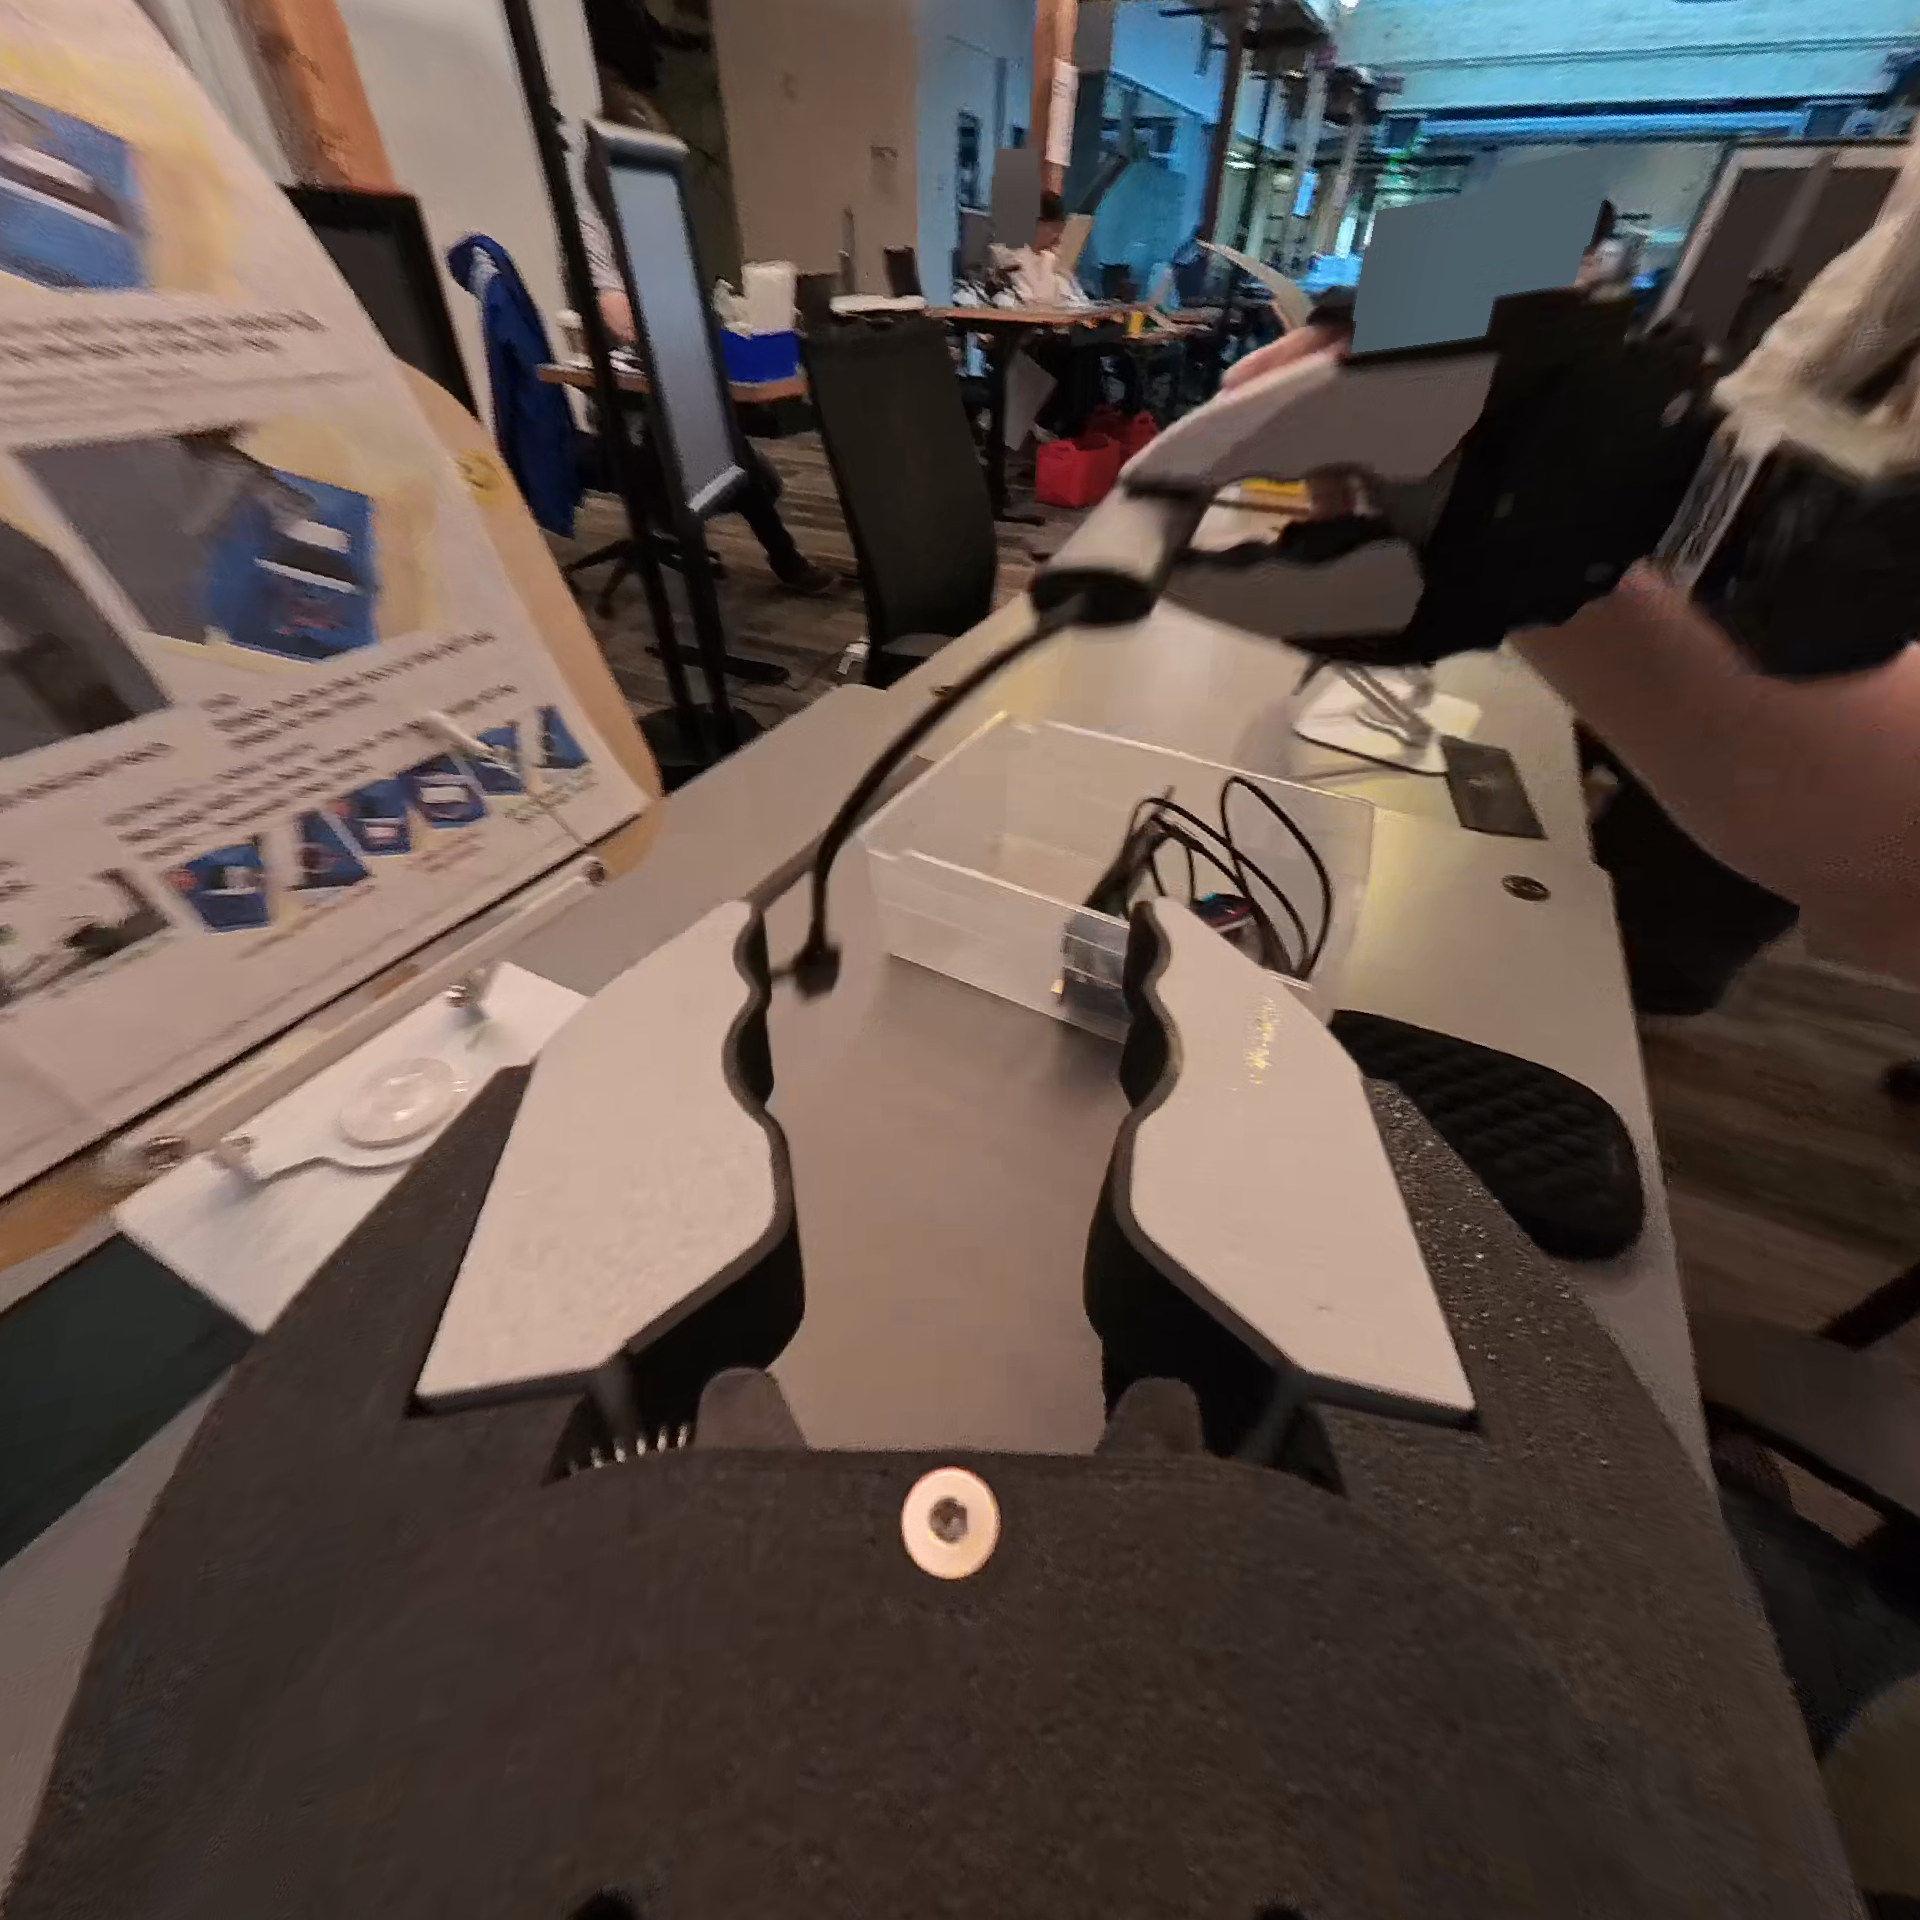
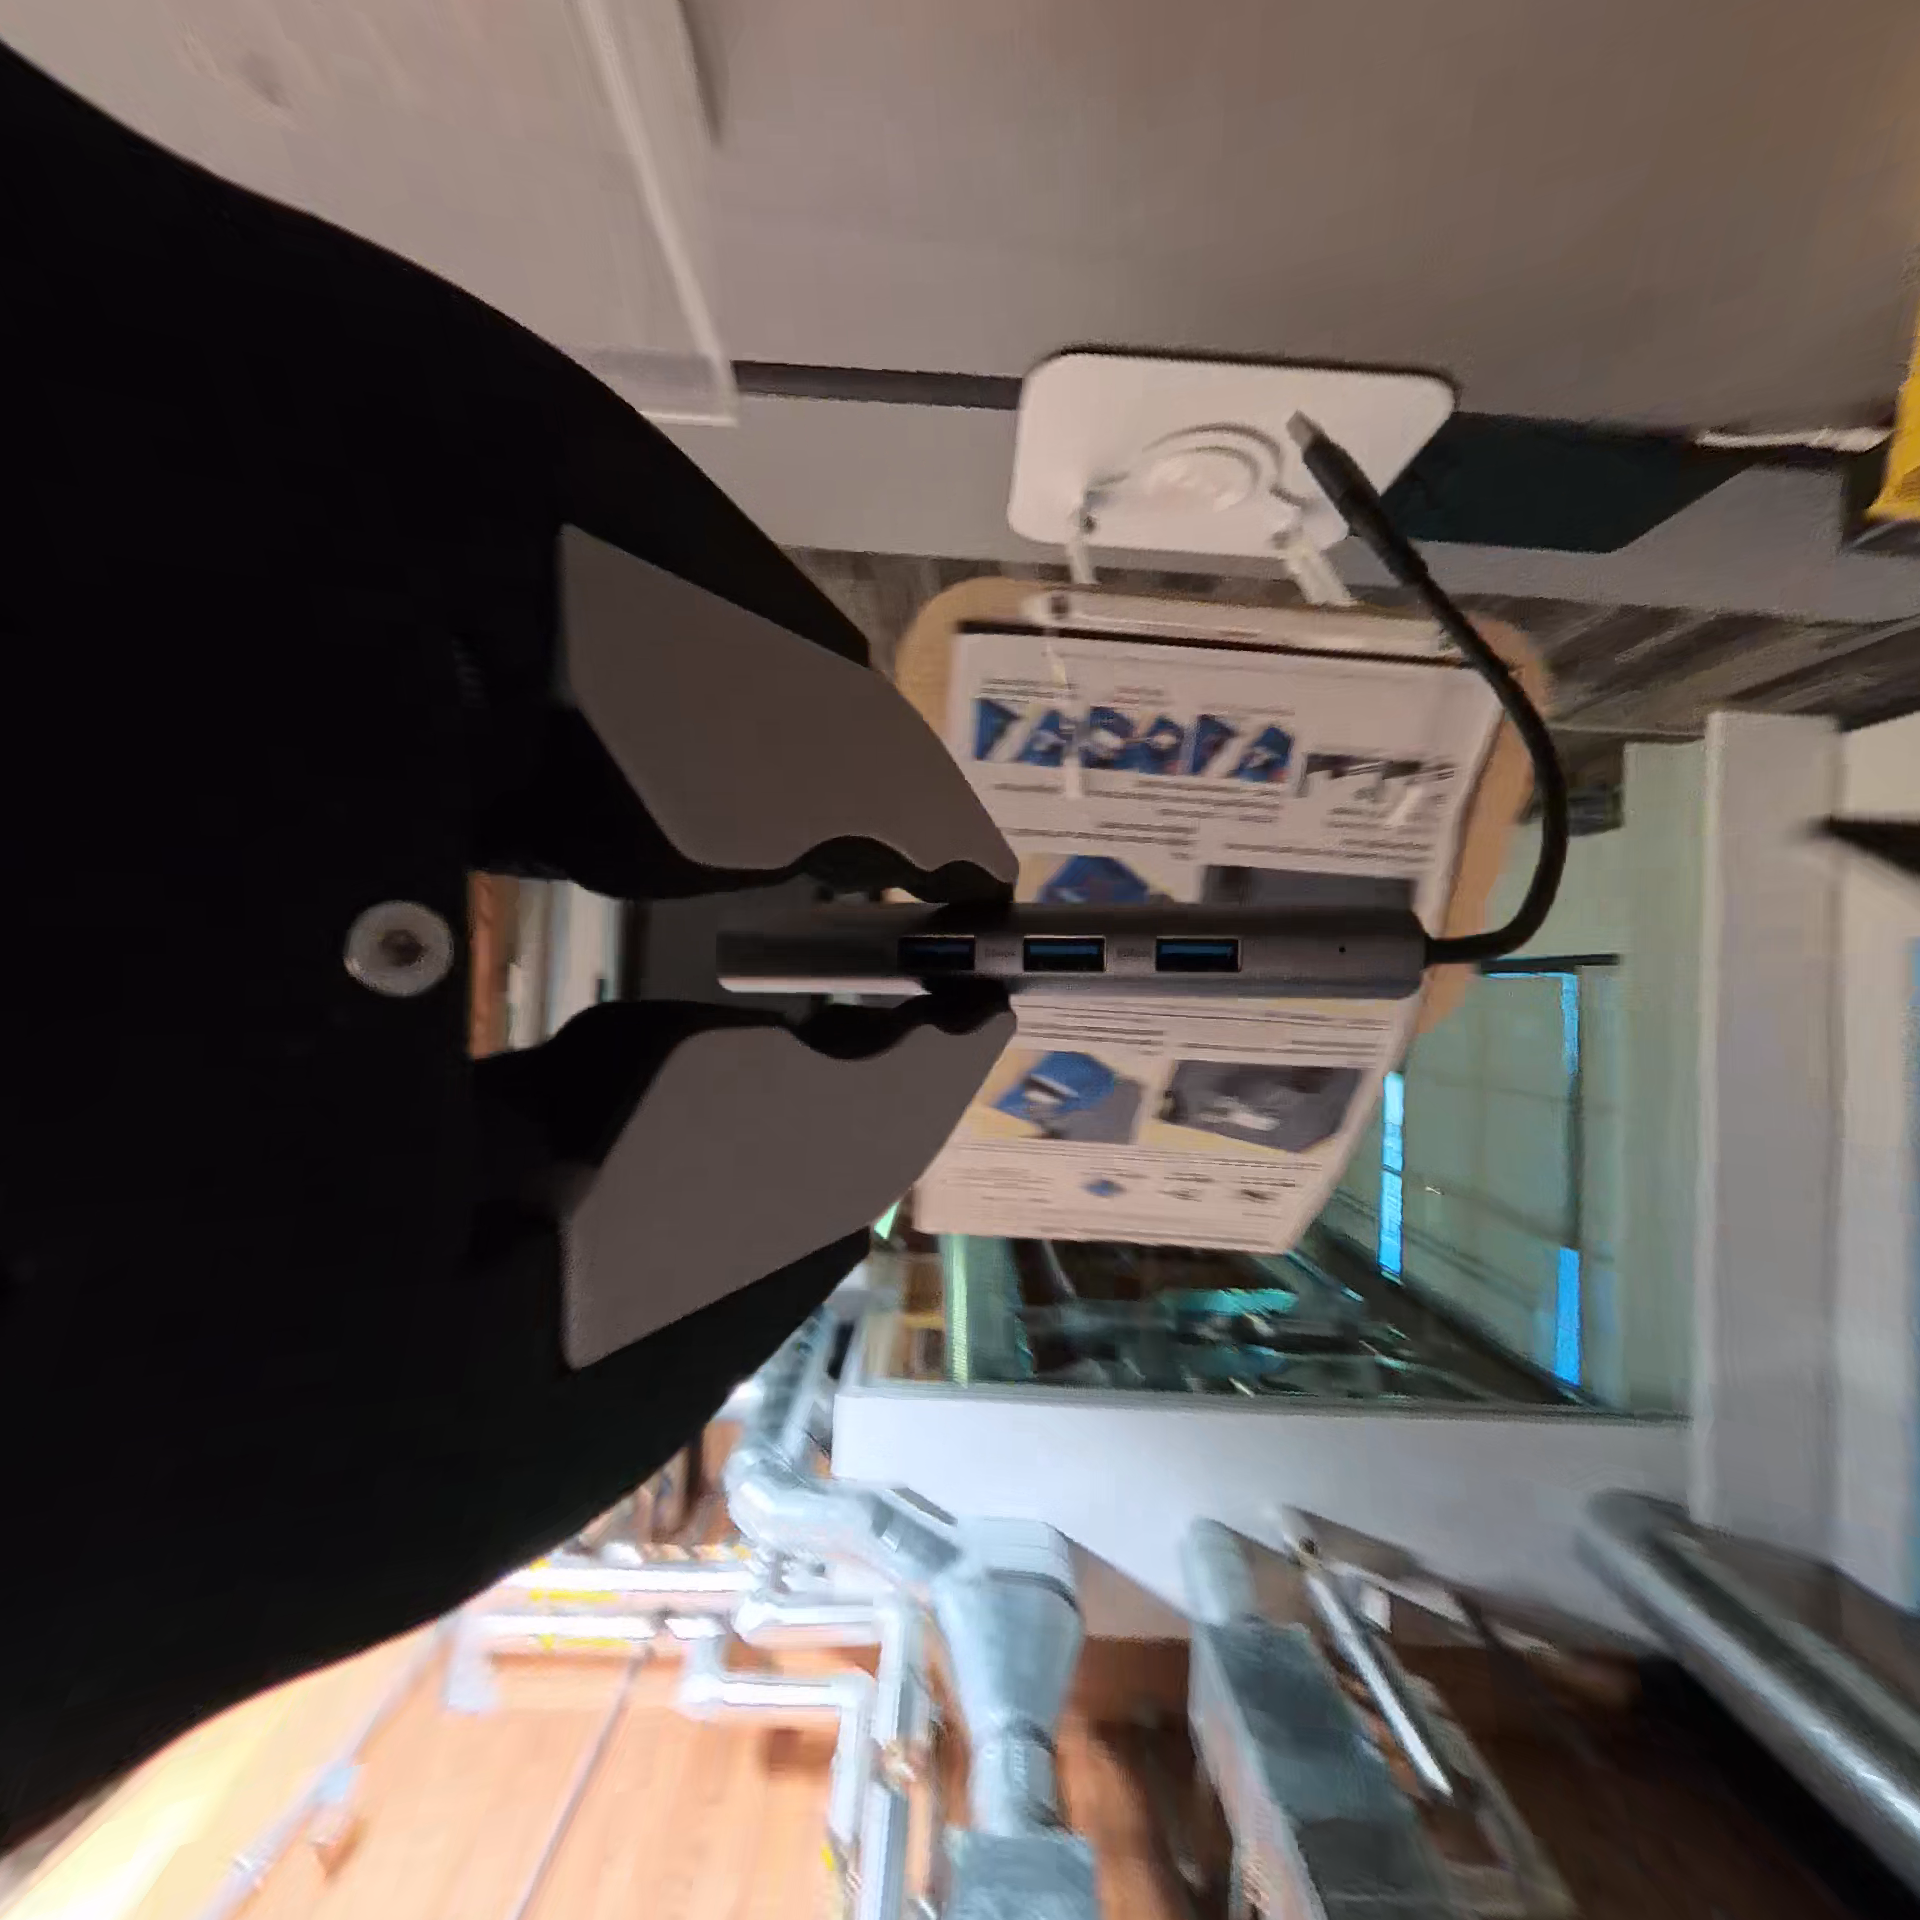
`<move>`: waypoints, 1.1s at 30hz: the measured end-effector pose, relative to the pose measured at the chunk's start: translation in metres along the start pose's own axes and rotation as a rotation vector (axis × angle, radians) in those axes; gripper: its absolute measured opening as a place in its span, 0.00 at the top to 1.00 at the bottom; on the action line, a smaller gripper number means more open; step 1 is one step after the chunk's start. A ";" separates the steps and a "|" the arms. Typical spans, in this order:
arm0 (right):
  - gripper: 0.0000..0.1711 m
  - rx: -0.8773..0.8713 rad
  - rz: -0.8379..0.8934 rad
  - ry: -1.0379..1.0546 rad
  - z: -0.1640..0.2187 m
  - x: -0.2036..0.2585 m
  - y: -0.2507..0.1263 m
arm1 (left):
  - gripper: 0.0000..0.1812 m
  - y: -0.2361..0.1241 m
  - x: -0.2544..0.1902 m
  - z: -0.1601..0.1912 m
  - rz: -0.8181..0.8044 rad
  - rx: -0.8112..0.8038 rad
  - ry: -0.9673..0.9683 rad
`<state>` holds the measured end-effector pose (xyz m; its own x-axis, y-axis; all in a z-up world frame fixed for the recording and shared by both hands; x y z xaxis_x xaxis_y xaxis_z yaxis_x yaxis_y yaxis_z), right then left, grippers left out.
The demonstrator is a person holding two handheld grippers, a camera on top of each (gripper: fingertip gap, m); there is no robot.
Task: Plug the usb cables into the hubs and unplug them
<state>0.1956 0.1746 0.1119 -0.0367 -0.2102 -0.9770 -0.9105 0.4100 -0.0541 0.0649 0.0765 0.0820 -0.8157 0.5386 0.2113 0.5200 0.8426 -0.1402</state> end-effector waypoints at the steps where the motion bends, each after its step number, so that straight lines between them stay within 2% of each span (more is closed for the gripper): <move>1: 0.90 0.041 -0.017 0.046 0.015 -0.013 -0.009 | 0.65 -0.007 0.002 -0.004 -0.022 -0.006 0.009; 4: 0.90 0.155 -0.067 0.173 0.061 -0.042 -0.037 | 0.66 -0.020 0.003 -0.011 -0.030 -0.018 0.013; 9: 0.90 0.310 -0.090 0.266 0.119 -0.049 -0.067 | 0.68 -0.024 0.007 -0.012 -0.041 -0.024 0.008; 17: 0.90 0.361 -0.109 0.295 0.147 -0.027 -0.075 | 0.68 -0.020 0.007 -0.009 -0.034 -0.018 0.011; 21: 0.90 0.466 -0.302 0.386 0.179 0.014 -0.065 | 0.68 -0.019 0.008 -0.008 -0.037 -0.015 0.011; 26: 0.89 0.614 -0.568 0.481 0.234 0.097 -0.036 | 0.68 -0.017 0.009 -0.005 -0.049 0.000 0.027; 33: 0.89 0.692 -0.783 0.524 0.276 0.176 -0.012 | 0.68 -0.012 0.018 0.003 -0.079 0.028 0.028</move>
<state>0.3140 0.3776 -0.1165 0.1226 -0.8940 -0.4309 -0.3472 0.3681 -0.8625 0.0435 0.0757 0.0848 -0.8461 0.4707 0.2500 0.4469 0.8822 -0.1485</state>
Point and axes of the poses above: each gripper's, where its closed fingertips meet, y out along the fingers, z out of its underside, x = y × z across the jaws, the point moved 2 cm from there along -y, back along the fingers, and after that the axes turned 13 degrees about y, right-handed, at the moved point
